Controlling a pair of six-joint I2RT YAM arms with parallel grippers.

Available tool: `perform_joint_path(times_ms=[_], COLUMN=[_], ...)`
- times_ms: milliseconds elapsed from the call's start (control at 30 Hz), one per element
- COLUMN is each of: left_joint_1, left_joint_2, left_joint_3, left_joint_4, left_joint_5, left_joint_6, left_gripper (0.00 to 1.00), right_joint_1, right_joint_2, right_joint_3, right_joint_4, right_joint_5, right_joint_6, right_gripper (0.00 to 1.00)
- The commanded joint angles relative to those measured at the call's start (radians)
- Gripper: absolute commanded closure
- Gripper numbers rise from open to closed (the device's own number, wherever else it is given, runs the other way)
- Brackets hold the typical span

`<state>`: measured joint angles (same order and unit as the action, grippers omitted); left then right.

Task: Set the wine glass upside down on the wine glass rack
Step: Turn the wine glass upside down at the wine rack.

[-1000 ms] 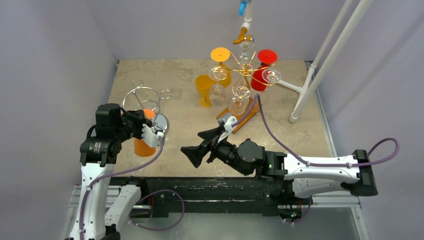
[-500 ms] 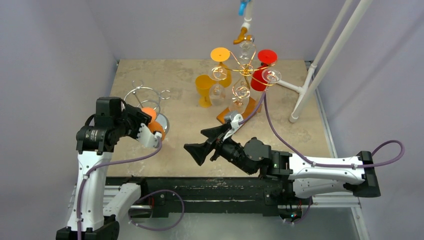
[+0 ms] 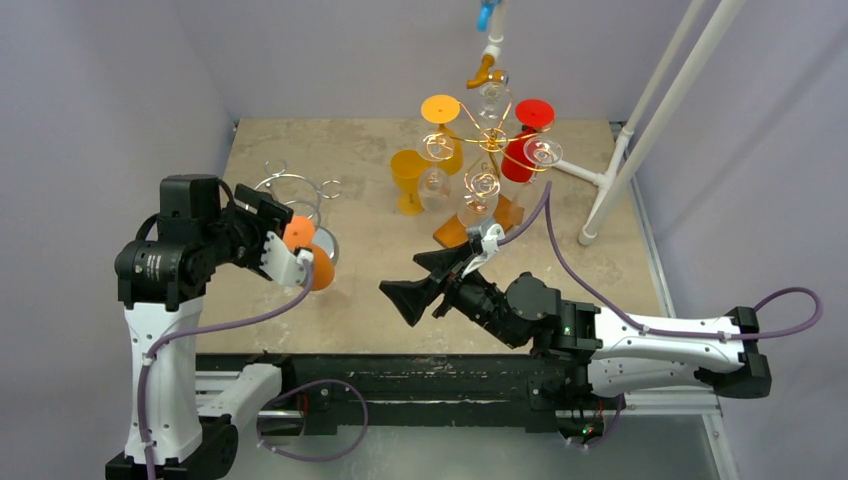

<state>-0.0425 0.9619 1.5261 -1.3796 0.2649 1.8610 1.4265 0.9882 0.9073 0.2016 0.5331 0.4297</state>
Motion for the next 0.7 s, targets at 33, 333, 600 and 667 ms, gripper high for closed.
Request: perform_joint_path(times_ms=[33,333,600,667], left_joint_1=[-0.002,-0.002,-0.002,-0.002], left_joint_2=[0.054,0.244,0.237,0.242], left_joint_3=[0.156,0.335,0.210,0.197], left_joint_4=[-0.054,0.142,0.256,0.278], left_joint_5=[0.107,0.123,0.081,0.032], left_joint_6=[-0.149,-0.808,-1.090,-1.141], left_gripper=[0.30,0.33,0.38,0.42], right_joint_1=[-0.004,-0.003,-0.004,-0.003], right_joint_2=[-0.010,-0.006,0.032,0.039], right_joint_3=[0.036,0.083,0.149,0.156], right_joint_4=[-0.068,-0.159,-0.256,-0.263], right_joint_5=[0.022,0.039,0.051,0.055], right_joint_6=[0.012,0.055,0.070,0.070], right_gripper=[0.01,0.01,0.05,0.07])
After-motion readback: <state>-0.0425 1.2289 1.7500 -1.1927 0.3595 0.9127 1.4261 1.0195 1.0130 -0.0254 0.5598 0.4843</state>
